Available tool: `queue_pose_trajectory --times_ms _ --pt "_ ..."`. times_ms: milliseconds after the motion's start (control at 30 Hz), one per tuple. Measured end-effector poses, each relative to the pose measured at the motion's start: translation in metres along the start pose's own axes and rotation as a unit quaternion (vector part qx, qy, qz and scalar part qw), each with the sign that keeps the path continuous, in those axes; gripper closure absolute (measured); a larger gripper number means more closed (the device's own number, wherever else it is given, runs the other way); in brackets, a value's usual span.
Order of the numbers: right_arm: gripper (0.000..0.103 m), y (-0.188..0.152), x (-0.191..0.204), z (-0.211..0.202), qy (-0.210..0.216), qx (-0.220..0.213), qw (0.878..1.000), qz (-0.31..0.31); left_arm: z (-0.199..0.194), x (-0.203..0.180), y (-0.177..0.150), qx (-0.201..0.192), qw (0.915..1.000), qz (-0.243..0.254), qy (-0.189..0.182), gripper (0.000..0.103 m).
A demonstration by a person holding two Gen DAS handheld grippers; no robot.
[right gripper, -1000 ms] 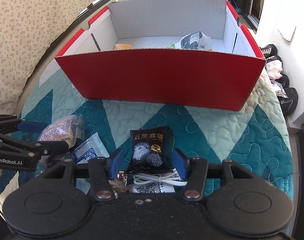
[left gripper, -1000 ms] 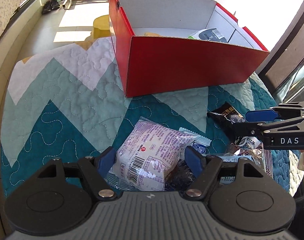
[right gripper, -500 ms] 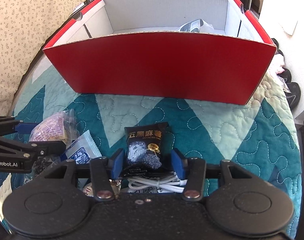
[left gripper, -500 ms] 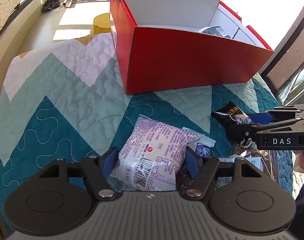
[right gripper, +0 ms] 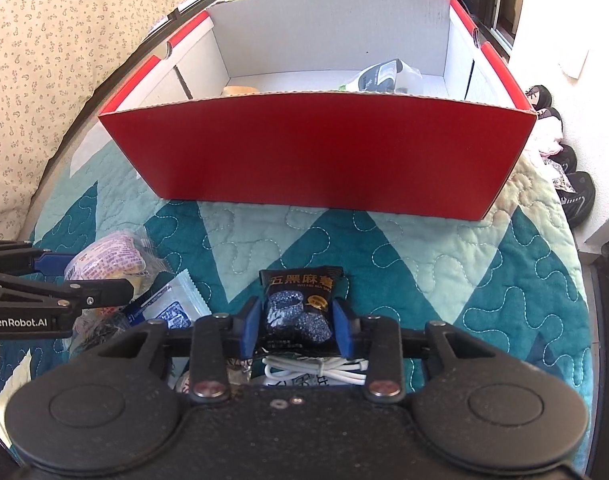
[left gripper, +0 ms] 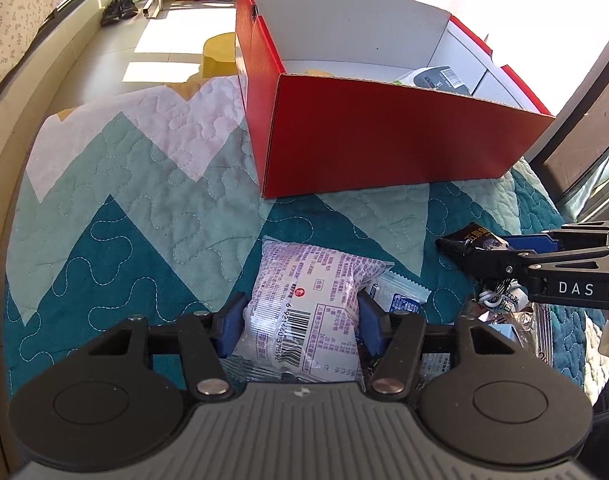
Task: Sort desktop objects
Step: 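Grasp the clear bag of white snacks with the left gripper, then hold the snack bag in the left gripper while the right grasps the black snack packet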
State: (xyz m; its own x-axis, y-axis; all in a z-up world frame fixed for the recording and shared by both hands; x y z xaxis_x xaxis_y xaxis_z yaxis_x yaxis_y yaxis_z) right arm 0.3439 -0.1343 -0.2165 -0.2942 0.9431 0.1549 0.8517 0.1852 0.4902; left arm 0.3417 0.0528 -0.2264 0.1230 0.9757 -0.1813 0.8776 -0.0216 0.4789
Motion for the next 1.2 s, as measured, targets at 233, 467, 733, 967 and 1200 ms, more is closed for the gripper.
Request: queue_pose_trajectory --times_ms 233,467,733,967,1200 --pt "0.068 0.001 0.001 -0.015 -0.001 -0.009 1.000 0.000 -0.013 -0.004 0.003 -0.007 0.9999 0.002 0.011 0.048" --pt "0.069 0.004 0.001 -0.032 0.001 -0.022 1.000 0.000 -0.030 -0.011 0.006 -0.015 0.9998 0.002 0.012 0.048" --pt "0.071 0.010 0.004 -0.059 0.010 -0.042 0.999 -0.004 -0.052 -0.026 0.010 -0.021 0.9998 0.005 0.006 0.048" --pt "0.071 0.020 0.008 -0.082 0.016 -0.060 0.998 -0.006 -0.073 -0.041 0.017 -0.030 0.9994 0.016 -0.003 0.048" --pt "0.071 0.029 0.015 -0.106 0.018 -0.069 0.997 -0.018 -0.093 -0.059 0.029 -0.032 0.9991 0.025 -0.008 0.048"
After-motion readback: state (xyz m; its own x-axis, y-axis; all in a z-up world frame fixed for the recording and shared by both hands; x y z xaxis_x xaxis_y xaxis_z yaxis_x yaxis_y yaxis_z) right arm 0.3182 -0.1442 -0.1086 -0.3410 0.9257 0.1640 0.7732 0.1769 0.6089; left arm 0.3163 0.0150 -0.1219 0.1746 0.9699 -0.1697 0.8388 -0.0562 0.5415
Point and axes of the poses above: each gripper's, at about its wrist camera, not at the fingertips, and z roughly the way its jaws point, x to its left, y to its top, the point moved 9 cm from there along z, roughly the way its jaws point, and after that the axes turned 2 degrees about -z, right-handed, at the moved point
